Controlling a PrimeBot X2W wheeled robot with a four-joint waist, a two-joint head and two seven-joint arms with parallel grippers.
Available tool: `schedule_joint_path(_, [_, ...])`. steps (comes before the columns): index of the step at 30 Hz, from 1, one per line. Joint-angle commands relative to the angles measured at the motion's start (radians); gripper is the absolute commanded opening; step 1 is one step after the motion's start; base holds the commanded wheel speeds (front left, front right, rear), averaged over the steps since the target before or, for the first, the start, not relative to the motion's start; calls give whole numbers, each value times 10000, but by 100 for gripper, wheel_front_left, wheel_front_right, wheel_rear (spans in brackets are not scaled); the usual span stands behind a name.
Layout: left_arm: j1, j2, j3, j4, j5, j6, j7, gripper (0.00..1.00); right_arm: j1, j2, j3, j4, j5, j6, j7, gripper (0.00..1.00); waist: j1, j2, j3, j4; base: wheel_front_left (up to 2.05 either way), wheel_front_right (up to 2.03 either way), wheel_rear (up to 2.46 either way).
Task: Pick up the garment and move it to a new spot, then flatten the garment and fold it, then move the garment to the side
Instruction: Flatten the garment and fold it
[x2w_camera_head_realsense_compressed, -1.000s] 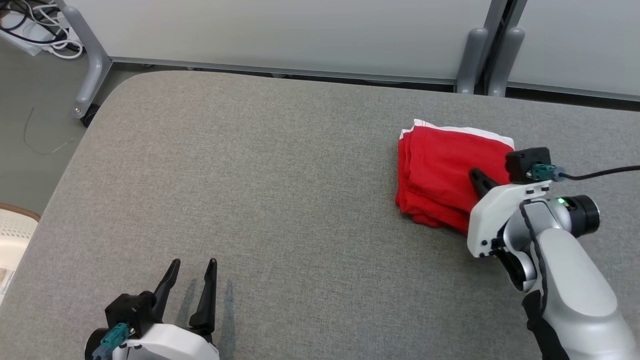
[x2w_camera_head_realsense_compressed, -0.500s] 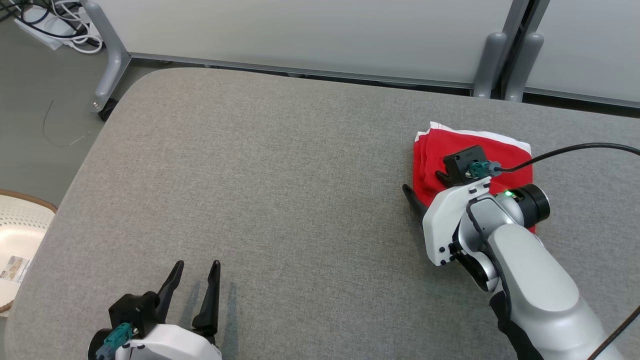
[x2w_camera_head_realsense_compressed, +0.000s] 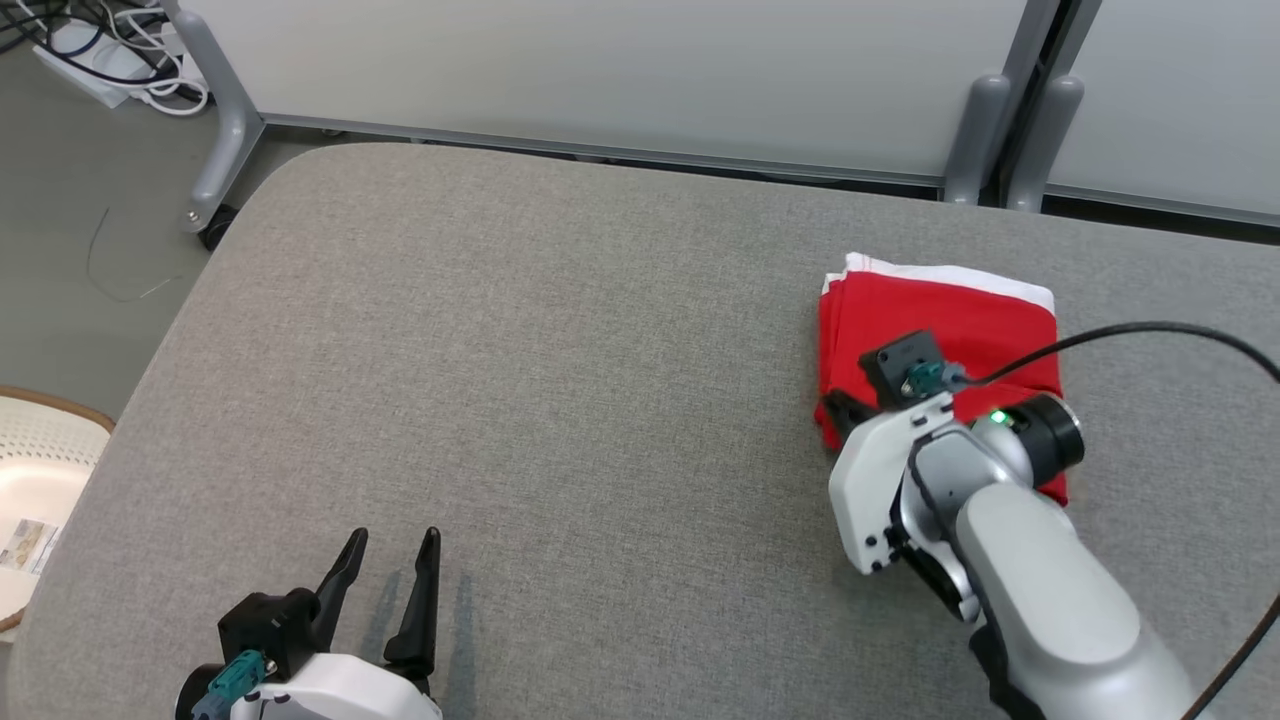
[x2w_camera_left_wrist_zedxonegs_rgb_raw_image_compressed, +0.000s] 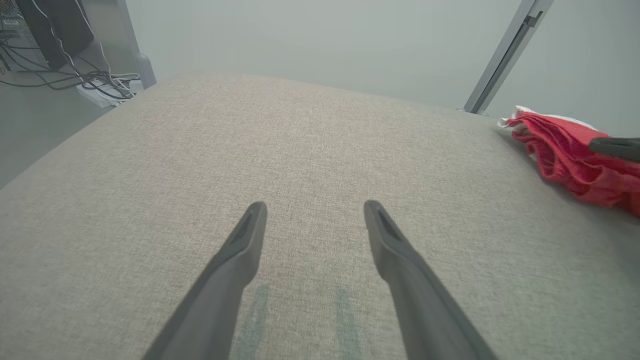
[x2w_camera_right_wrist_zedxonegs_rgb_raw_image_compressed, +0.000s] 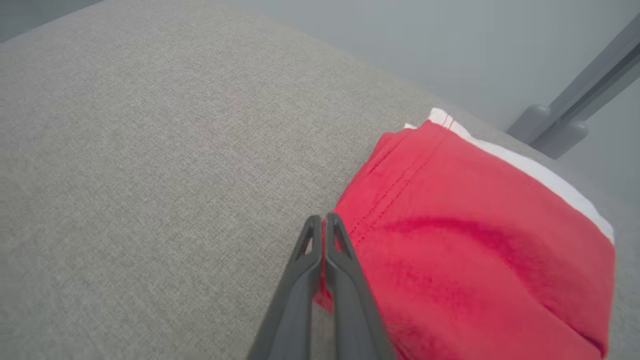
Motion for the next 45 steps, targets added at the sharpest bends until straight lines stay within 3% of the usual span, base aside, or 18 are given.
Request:
schedule_joint_path(1, [74, 92, 29, -32, -60, 77, 12, 100, 299, -59, 124, -211, 83, 2, 114, 0, 0, 0, -62, -84, 0, 0, 0])
schedule_joint_path(11, [125, 193, -30, -255, -112, 156, 148, 100, 1183, -57, 255, -1079, 181, 2, 520, 3, 0, 0, -112, -392, 0, 0, 0])
schedule_joint_path(12, [124, 197, -34, -279, -116, 165, 156, 100, 1209, -56, 299, -1193, 291, 2, 449, 60, 0, 0, -108, -408, 0, 0, 0])
schedule_joint_path(13, [130, 203, -37, -299, -119, 172, 149, 100, 1245, -57, 319, -1279, 467, 2, 394, 100, 0, 0, -112, -426, 0, 0, 0])
schedule_joint_path(22, [234, 320, 327, -619, 66, 510, -70, 100, 1663, -69, -242, -2560, 1909, 2, -298, 100, 0, 0, -448, -666, 0, 0, 0])
schedule_joint_path(31, [803, -56, 1407, -1677, 482, 624, -240, 100, 4240, -55, -3348, -4135, 2593, 4, -2146, 100, 0, 0, -1261, -1165, 0, 0, 0])
schedule_joint_path(37, [1353, -617, 2166, -2210, 931, -205, -239, 100, 5638, -37, -4788, -4692, 1673, 4, -3757, 100, 0, 0, -1553, -1496, 0, 0, 0])
schedule_joint_path(45, [1604, -915, 2642, -1343, 1536, -993, -241, 100, 6292, -57, -5055, -4276, 760, 4, -3867, 100, 0, 0, -1945, -1944, 0, 0, 0])
